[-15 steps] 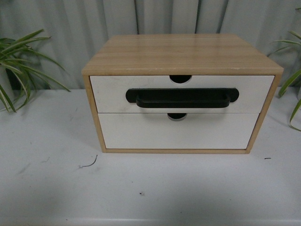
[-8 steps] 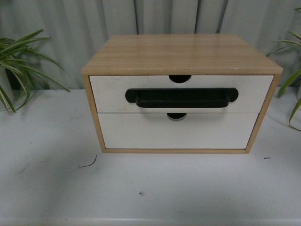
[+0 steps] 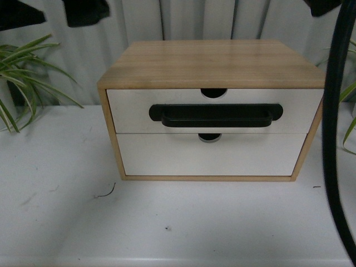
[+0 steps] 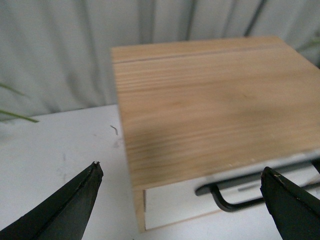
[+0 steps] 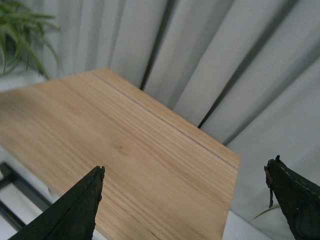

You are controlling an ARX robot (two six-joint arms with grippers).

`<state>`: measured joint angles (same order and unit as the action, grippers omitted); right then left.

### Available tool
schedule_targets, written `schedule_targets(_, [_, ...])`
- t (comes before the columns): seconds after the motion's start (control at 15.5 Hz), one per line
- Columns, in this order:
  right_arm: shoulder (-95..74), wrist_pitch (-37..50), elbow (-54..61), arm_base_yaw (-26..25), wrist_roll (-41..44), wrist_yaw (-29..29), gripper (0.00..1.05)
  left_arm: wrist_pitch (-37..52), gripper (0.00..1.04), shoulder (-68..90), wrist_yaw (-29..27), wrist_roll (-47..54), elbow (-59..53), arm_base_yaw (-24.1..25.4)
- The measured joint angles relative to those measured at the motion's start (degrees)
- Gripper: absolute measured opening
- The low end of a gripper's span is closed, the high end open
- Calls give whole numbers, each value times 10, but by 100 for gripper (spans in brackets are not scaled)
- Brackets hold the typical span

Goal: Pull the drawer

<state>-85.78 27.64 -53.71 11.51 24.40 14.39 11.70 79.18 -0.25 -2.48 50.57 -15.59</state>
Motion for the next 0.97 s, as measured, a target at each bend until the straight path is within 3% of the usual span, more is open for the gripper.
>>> schedule_targets(0.19, [0,-113,-28,-31,253,102,98,-153,98,30,83,171,73,-59])
schedule_targets(0.32, [0,-241,-52,-42,436,153,98,-242,98,53,113,281,111,-102])
schedule_targets(0.52, [-14,-384,-77,-56,671,158,98,-326,98,107,118,379,164,-137])
schedule_targets(0.71, [-43,-448,-80,-56,737,141,98,-333,98,156,99,402,211,-147])
schedule_targets(0.97, [-82,-433,-89,-43,748,140,98,-313,98,195,95,403,217,-154])
